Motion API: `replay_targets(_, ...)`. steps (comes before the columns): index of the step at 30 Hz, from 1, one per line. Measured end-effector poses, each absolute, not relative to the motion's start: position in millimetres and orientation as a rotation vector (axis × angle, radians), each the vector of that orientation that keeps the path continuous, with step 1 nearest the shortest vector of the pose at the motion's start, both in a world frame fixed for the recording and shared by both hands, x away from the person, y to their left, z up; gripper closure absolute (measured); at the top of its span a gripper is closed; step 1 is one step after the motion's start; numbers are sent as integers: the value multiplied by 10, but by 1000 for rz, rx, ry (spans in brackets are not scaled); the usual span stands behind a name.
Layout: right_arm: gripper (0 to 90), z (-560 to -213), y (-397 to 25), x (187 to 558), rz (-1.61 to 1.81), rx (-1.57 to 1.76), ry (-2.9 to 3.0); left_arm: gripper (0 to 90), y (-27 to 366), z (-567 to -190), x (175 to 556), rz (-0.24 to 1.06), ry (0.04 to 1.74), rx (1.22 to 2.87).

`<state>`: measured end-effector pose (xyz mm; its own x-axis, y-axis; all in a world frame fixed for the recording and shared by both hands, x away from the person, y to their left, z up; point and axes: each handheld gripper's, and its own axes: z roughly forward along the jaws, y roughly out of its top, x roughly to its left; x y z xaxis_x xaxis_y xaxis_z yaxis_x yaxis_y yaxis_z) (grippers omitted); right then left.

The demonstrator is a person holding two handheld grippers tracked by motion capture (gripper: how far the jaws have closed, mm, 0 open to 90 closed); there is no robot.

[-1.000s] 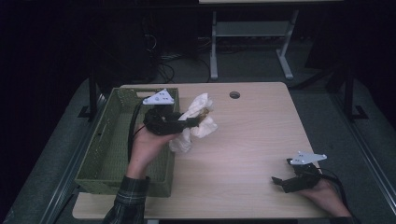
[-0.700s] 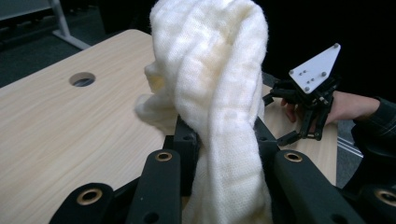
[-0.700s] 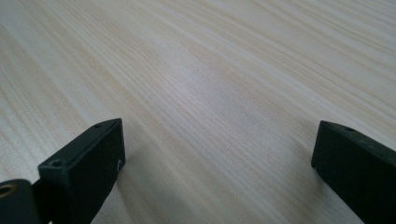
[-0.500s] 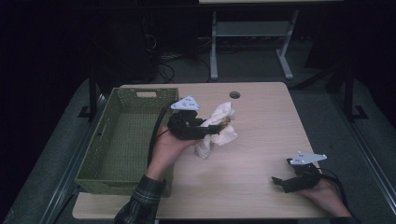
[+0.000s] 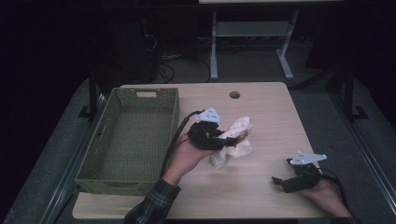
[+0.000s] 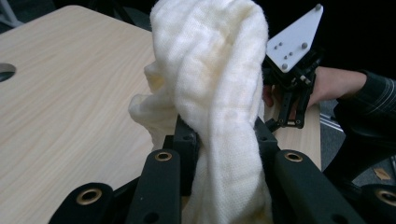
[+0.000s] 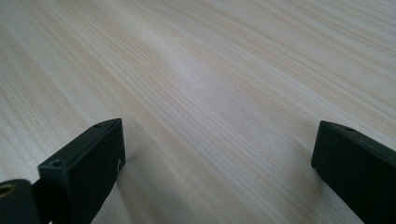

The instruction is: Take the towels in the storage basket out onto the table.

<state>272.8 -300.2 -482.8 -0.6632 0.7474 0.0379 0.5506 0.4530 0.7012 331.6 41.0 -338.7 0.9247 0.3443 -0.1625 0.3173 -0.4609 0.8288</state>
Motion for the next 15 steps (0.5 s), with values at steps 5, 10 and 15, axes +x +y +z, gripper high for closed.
replay_targets(5,24,-4828,-2999,2727,1022,1121,2429,708,248,-3529,3274,13,441,2115)
replay_targets(10,24,-4828,-3001,2728,1022,1117,2430,705,110,-3716,3258,-4,411,2142)
replay_targets(15,25,-4829,-3000,2728,1022,1118,2429,704,51,-3911,3268,-27,405,2160)
